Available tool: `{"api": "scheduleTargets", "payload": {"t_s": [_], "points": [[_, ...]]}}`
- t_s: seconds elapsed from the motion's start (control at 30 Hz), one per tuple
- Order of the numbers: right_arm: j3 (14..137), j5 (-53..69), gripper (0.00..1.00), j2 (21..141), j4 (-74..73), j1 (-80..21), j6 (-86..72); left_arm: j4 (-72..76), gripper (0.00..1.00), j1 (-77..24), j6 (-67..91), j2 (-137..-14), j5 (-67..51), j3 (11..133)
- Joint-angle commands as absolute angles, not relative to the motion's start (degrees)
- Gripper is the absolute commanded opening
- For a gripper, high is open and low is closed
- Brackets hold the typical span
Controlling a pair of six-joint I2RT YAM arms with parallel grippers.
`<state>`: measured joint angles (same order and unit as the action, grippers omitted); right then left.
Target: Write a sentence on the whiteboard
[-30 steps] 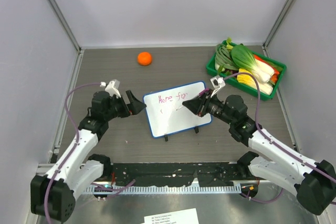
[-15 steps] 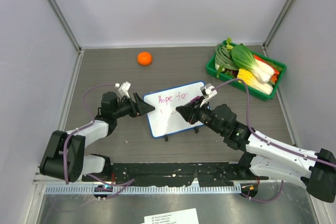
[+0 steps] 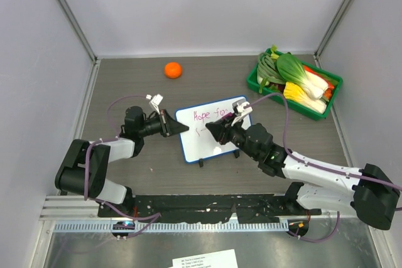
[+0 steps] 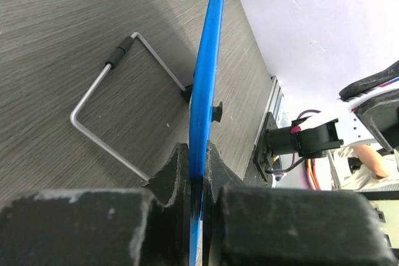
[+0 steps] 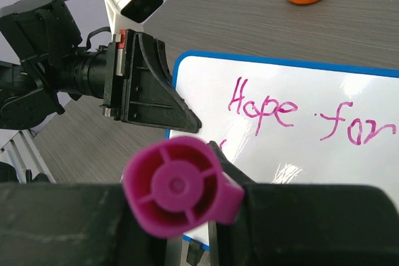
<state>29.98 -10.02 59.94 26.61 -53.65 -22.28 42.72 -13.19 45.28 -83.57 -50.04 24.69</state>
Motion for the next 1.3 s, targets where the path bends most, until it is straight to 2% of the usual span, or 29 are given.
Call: {"api": "scheduleTargets", "payload": {"t_s": [0.0,0.23,0.5,1.27], "points": [[30.2,-14.4,0.01,63.1,35.5,-55.7,-19.3,39.8,0.00,-12.8,42.4,-85.6,-44.1,24.4],[31.1,-20.8,0.01,68.1,38.8,-59.2,-16.7,31.4,0.00,-12.8,39.2,-84.7,-40.2,24.6],[30.3,-27.0,0.01,71.5,44.1,-60.6,-16.0,29.4,0.00,-12.8,38.1,-84.6,-38.8,23.9],[31.3,-27.8,0.01,78.8,48.4,-60.7,-19.2,29.8,0.00,-12.8,36.6,-83.7,-38.7,22.7]]}}
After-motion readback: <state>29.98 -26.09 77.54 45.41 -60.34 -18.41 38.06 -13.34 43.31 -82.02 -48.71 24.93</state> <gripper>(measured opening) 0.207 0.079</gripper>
